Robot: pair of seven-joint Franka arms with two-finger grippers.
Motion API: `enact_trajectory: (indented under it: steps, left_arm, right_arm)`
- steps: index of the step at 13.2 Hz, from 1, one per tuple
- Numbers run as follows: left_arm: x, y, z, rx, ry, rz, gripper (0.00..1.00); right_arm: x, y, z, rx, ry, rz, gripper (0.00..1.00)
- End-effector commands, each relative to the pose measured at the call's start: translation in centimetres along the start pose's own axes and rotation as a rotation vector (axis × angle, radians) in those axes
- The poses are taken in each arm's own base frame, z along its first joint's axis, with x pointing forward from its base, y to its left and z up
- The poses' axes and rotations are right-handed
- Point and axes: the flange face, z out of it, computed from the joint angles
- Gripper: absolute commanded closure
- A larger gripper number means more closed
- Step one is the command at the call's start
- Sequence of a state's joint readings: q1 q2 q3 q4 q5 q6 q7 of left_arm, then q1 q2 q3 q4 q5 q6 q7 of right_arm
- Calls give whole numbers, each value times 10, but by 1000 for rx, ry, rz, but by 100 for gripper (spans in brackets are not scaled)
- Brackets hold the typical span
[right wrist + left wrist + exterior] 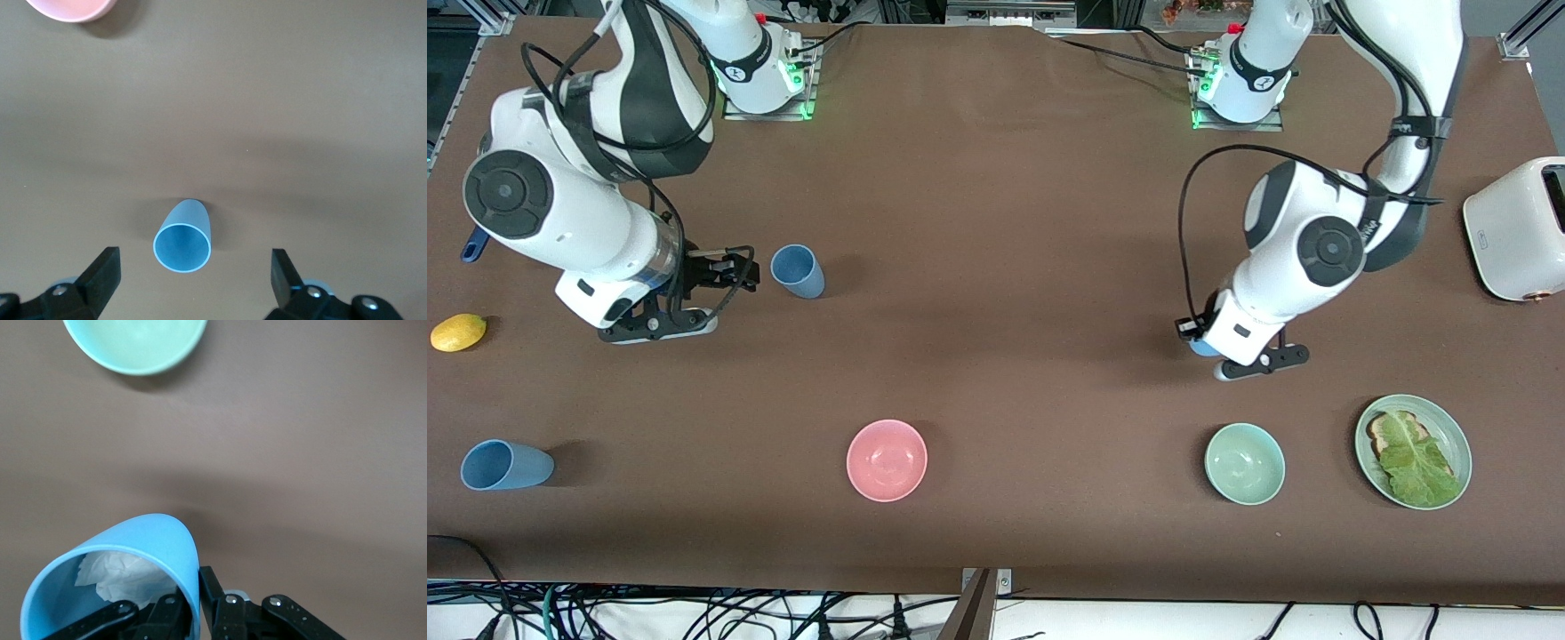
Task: Stack blue cups with both arms
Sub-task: 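Move the tissue cup with the left gripper while the right gripper grasps another cup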
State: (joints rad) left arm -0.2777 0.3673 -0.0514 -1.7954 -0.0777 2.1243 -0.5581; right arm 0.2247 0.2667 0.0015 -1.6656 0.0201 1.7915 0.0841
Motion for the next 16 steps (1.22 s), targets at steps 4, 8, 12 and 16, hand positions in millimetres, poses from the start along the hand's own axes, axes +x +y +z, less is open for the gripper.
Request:
enact_trajectory:
  steps: [4,8,12,16]
  left_arm:
    - [-70,83,15,23,-19,-130,100]
    - [-102,125,44,9,2,-184,100]
    - [-120,155,77,-24,31,-235,100]
    - [-117,189,98,-37,43,-278,100]
  right_arm:
    - [-19,2,46,-7,-3,14,0]
    - [-59,7,114,-5,20,17,0]
    - [-80,9,119,-8,-7,16,0]
    - [-86,11,138,-8,-10,19,1]
